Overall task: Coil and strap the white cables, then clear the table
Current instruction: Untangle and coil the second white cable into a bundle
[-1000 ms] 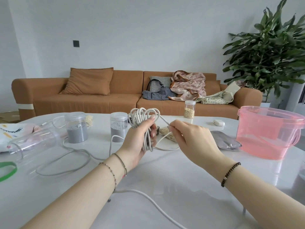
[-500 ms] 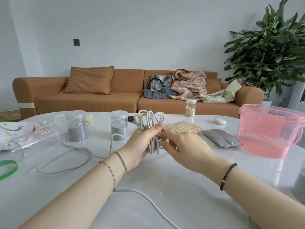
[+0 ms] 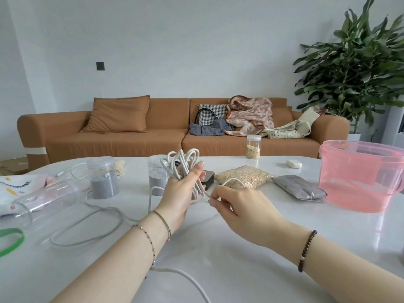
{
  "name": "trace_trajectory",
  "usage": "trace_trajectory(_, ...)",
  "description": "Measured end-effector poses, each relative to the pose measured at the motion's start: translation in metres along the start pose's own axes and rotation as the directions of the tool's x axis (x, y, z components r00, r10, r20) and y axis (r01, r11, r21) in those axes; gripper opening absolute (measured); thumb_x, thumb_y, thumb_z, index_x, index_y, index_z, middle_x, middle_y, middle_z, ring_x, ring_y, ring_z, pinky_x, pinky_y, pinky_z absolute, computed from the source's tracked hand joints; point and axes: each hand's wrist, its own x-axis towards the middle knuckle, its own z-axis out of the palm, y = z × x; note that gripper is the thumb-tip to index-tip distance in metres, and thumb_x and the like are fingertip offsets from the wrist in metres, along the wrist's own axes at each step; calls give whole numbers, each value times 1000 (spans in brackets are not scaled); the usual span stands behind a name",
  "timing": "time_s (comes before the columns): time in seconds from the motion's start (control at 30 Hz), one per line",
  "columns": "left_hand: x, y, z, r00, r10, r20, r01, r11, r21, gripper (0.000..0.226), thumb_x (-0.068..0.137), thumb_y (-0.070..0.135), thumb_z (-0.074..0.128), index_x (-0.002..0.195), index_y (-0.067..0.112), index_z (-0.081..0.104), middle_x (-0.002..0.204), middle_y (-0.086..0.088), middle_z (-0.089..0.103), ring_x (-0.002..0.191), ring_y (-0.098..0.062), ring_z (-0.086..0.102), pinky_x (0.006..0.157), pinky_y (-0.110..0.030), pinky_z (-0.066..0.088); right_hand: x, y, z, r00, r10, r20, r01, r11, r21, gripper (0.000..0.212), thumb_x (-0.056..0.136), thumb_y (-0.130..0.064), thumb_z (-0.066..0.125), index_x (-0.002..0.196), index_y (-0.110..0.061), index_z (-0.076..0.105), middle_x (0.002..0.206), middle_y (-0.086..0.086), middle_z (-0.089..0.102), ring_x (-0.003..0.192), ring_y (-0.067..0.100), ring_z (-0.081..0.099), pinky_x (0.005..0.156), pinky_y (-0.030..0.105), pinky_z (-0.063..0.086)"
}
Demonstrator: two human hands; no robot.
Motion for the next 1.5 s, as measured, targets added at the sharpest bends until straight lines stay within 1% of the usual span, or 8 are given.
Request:
trace_trajectory(0.2,1,6,5,993,36,-112,-57,981,-184,12,91,26,69,86,16,65,66,3,64,73,-15,62,89,-44,54,-3,-7,2,996,-42,72,30,987,159,18,104,-38,42,107,-32,59,60,-12,51,61,19,45,61,35,45)
trace_trajectory(0.4,-13,23,10,954,-227,196,288,877,-385,26,94,36,64,87,11,59,83,-6,69,84,-22,71,82,-38,60,-3,-5,3,987,-91,133,77,991,109,16,103,-39,44,100,-31,58,63,-9,51,63,18,44,64,37,50)
trace_trajectory(0.57,-15,26,12,915,-240,324,349,873,-341,42,98,38,56,63,15,50,63,-1,49,60,-15,60,92,-39,56,1,0,-6,985,153,74,-145,984,-100,69,87,-78,37,72,-12,54,56,2,49,58,20,44,58,33,43)
trace_trajectory(0.67,-12,24,11,932,-218,291,312,890,-331,43,99,38,55,62,17,46,57,2,39,52,-11,44,81,-32,59,5,5,-13,966,260,-14,-259,957,-133,79,77,-85,41,64,-8,36,54,6,36,55,23,34,52,35,31)
trace_trajectory(0.9,-6,26,2,945,-229,235,315,834,-453,42,98,33,59,61,15,48,53,2,41,52,-12,47,82,-34,61,4,6,-12,938,343,-46,-339,938,76,61,85,-72,53,64,-15,60,47,-8,47,52,14,43,53,29,35)
trace_trajectory(1.1,-6,22,2,943,-266,202,328,852,-408,37,97,28,61,65,12,53,65,-4,60,90,-30,75,95,-39,56,11,23,-7,901,432,-34,-408,871,274,35,99,-47,46,76,-29,65,56,-8,57,66,14,56,62,32,40)
trace_trajectory(1.27,-13,19,8,943,-280,180,331,845,-420,33,97,29,63,71,9,54,70,-7,66,89,-30,75,97,-43,54,8,25,-4,910,411,45,-413,902,123,31,103,-44,37,88,-33,62,68,-6,63,78,16,60,73,34,48)
trace_trajectory(1.5,-14,20,10,950,-251,184,299,899,-319,35,97,31,61,68,12,53,68,-6,64,81,-27,75,90,-39,58,7,14,-9,941,336,-36,-337,941,-33,35,101,-44,46,77,-26,64,55,-8,50,61,9,48,58,27,37)
